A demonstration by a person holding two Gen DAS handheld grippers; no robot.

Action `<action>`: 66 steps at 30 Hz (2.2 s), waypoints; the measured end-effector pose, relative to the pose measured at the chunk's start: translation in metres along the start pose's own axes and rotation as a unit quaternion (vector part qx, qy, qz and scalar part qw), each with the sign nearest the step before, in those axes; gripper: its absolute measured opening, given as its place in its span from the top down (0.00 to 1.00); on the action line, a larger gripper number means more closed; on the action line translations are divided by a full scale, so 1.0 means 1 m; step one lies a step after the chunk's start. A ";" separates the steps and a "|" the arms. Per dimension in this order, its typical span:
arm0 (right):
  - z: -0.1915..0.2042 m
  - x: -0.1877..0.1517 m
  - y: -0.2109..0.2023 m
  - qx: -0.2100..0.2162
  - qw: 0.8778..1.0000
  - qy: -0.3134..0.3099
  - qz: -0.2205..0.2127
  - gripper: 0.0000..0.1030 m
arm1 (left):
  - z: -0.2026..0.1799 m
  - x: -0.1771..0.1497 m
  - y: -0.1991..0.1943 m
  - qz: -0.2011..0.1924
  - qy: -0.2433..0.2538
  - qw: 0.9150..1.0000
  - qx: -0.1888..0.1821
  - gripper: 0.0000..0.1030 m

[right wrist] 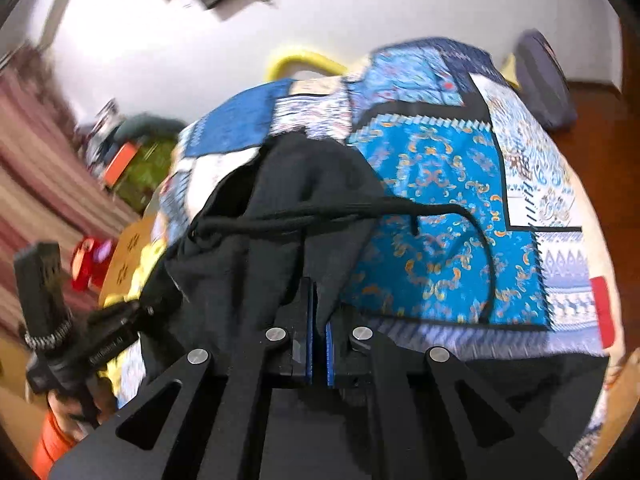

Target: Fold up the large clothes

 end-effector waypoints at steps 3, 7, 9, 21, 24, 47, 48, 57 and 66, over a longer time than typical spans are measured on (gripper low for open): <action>0.014 -0.019 -0.017 -0.006 0.999 -0.038 0.003 0.96 | -0.013 -0.022 -0.046 -0.028 0.052 0.998 0.000 0.96; 0.034 -0.060 -0.041 -0.016 0.996 -0.082 0.017 0.96 | -0.024 -0.057 -0.074 -0.031 0.079 0.996 -0.018 0.96; 0.036 -0.076 -0.042 -0.021 0.995 -0.093 0.027 0.96 | -0.027 -0.075 -0.077 -0.031 0.095 0.995 -0.015 0.96; 0.016 -0.138 -0.018 -0.102 0.983 -0.136 0.069 0.90 | -0.027 -0.141 -0.032 0.002 0.094 0.995 0.017 0.94; 0.018 -0.139 -0.027 -0.104 0.982 -0.119 0.100 0.87 | -0.028 -0.140 -0.041 0.010 0.120 0.993 0.017 0.90; 0.017 0.000 -0.009 -0.069 0.998 -0.006 0.002 0.31 | -0.027 0.002 -0.019 0.023 0.001 1.000 -0.019 0.42; 0.008 0.001 0.003 -0.062 0.998 0.015 0.011 0.31 | -0.028 0.003 -0.008 0.032 -0.001 0.999 -0.015 0.42; -0.025 -0.017 0.067 -0.033 0.992 0.089 0.084 0.54 | -0.033 -0.009 0.053 0.095 -0.029 0.995 -0.028 0.73; 0.028 0.027 -0.004 -0.028 0.999 -0.007 -0.027 0.84 | -0.024 0.030 -0.027 -0.027 -0.001 0.999 -0.023 0.88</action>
Point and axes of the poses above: each gripper's, at about its wrist camera, not at the fingertips, and y roughly the way its jaws point, z to its left, x to its top, the point moved 10 cm from there along y, roughly the way its jaws point, and after that the axes turned 13 degrees about x, right-handed, at the moved point
